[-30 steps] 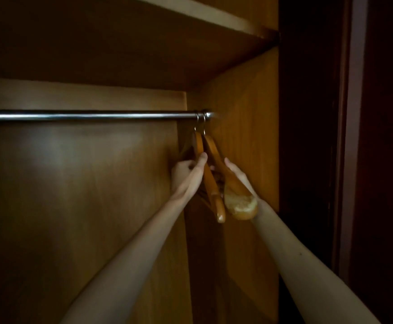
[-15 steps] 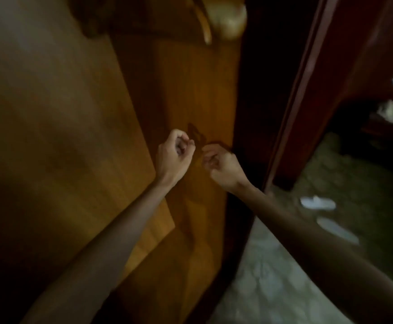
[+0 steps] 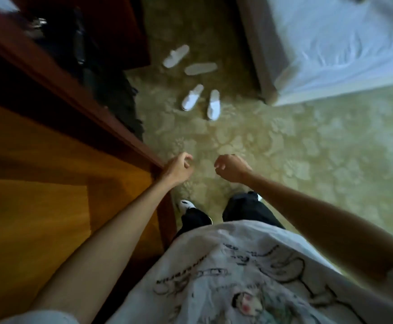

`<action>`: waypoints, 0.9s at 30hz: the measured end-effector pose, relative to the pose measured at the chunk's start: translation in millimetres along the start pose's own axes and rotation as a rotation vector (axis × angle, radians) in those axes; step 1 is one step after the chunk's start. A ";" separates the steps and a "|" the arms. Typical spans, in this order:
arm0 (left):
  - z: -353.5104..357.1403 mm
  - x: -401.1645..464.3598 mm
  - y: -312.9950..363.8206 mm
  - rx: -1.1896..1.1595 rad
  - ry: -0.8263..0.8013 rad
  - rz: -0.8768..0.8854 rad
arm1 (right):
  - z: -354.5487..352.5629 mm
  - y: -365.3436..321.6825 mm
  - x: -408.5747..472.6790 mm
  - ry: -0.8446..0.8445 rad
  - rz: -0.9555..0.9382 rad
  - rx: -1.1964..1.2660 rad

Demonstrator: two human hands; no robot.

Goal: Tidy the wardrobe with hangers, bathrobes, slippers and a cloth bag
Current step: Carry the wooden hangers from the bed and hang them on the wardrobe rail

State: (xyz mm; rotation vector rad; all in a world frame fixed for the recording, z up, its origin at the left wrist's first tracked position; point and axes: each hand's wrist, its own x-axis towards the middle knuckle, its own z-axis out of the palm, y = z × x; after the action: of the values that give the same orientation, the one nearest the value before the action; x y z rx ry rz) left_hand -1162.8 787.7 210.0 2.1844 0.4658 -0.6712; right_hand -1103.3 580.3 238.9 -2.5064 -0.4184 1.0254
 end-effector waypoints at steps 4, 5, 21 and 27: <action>86.1 20.5 71.0 0.137 -0.294 0.024 | 10.7 120.3 -61.5 0.054 0.302 0.198; 107.3 22.7 88.5 0.171 -0.347 0.028 | 12.8 146.9 -79.2 0.067 0.372 0.256; 406.5 47.6 379.9 0.557 -0.708 0.242 | 42.1 460.5 -309.9 0.349 1.038 0.990; 424.5 90.5 440.3 0.576 -0.601 0.209 | -63.1 528.3 -267.1 0.478 0.846 0.994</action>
State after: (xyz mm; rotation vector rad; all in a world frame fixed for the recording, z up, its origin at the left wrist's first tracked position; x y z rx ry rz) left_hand -992.1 194.3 178.0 2.3355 -0.3050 -1.4070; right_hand -1176.9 -8.7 192.7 -1.8171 1.1010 0.5693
